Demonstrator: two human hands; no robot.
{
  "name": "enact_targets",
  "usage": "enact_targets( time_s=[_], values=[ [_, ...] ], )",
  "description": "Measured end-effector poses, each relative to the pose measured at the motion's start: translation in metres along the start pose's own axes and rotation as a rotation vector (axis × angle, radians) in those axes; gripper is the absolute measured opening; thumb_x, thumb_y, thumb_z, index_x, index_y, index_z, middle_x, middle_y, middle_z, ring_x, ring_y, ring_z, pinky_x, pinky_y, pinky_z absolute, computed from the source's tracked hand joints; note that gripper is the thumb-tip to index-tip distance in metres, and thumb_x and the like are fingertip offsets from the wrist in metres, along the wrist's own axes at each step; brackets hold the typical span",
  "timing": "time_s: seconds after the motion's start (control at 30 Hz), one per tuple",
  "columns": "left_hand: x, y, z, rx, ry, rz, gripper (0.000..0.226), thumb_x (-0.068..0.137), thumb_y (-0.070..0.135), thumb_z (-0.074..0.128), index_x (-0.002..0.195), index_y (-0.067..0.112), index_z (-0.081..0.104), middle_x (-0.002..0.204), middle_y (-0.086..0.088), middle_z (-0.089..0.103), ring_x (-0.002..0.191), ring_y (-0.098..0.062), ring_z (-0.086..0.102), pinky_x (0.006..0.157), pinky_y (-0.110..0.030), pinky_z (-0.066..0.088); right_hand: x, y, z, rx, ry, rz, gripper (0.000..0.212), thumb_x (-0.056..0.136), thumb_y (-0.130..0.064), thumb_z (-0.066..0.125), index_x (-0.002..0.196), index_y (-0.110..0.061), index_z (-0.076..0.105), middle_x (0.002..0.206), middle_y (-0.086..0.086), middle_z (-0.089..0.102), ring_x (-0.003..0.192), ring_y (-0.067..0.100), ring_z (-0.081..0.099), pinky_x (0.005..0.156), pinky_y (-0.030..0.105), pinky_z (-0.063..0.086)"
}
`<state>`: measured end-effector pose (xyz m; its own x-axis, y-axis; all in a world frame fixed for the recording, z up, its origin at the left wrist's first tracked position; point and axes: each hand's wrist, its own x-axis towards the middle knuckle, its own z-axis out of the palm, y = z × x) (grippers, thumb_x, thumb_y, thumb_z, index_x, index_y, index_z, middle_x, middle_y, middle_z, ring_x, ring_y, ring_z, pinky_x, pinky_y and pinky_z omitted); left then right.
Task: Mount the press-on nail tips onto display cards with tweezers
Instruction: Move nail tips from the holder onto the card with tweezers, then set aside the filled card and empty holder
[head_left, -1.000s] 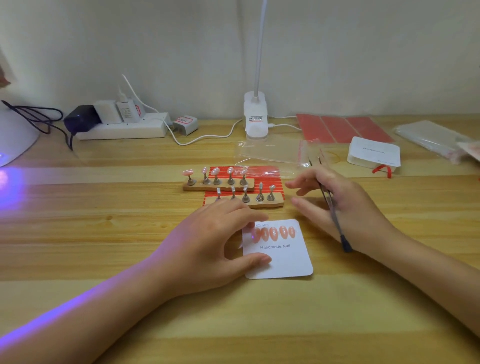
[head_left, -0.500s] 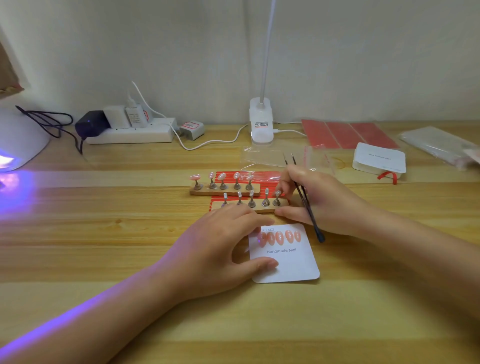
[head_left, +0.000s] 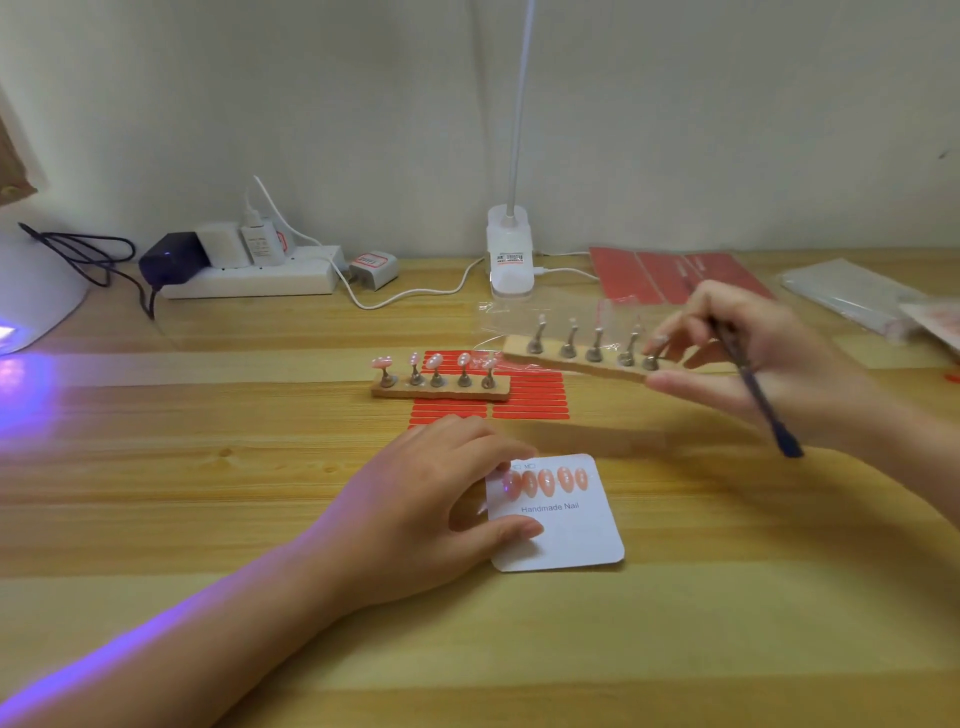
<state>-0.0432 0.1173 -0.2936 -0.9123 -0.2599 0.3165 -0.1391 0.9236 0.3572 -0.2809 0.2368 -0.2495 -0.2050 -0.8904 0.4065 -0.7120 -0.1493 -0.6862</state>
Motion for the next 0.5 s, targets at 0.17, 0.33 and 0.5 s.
enact_targets(
  time_s=[0.17,0.33,0.5],
  values=[
    [0.0,0.0,0.001,-0.012,-0.011,-0.014,0.054,0.081,0.056,0.046,0.121,0.023,0.057,0.106,0.013,0.058,0.098,-0.002,0.049,0.083,-0.026,0.04,-0.027,0.025,-0.042,-0.099,0.07,0.112,0.031,0.062,-0.041,0.068,0.069,-0.029,0.04,0.085,0.001,0.066,0.081,0.003,0.063,0.076,0.012,0.047],
    [0.0,0.001,0.001,-0.02,-0.006,-0.016,0.052,0.081,0.056,0.045,0.121,0.026,0.057,0.106,0.016,0.057,0.099,-0.002,0.05,0.084,-0.029,0.045,-0.052,0.051,-0.057,-0.176,0.095,0.217,0.038,0.06,-0.062,0.067,0.069,-0.034,0.043,0.084,0.001,0.066,0.08,0.003,0.064,0.075,0.014,0.048],
    [0.001,0.001,0.002,-0.011,-0.001,-0.006,0.049,0.083,0.055,0.045,0.121,0.027,0.057,0.108,0.018,0.056,0.1,0.001,0.05,0.083,-0.028,0.043,-0.065,0.062,-0.06,-0.214,0.12,0.278,0.038,0.058,-0.05,0.071,0.066,-0.029,0.041,0.082,0.003,0.064,0.076,0.004,0.062,0.074,0.022,0.048]
  ],
)
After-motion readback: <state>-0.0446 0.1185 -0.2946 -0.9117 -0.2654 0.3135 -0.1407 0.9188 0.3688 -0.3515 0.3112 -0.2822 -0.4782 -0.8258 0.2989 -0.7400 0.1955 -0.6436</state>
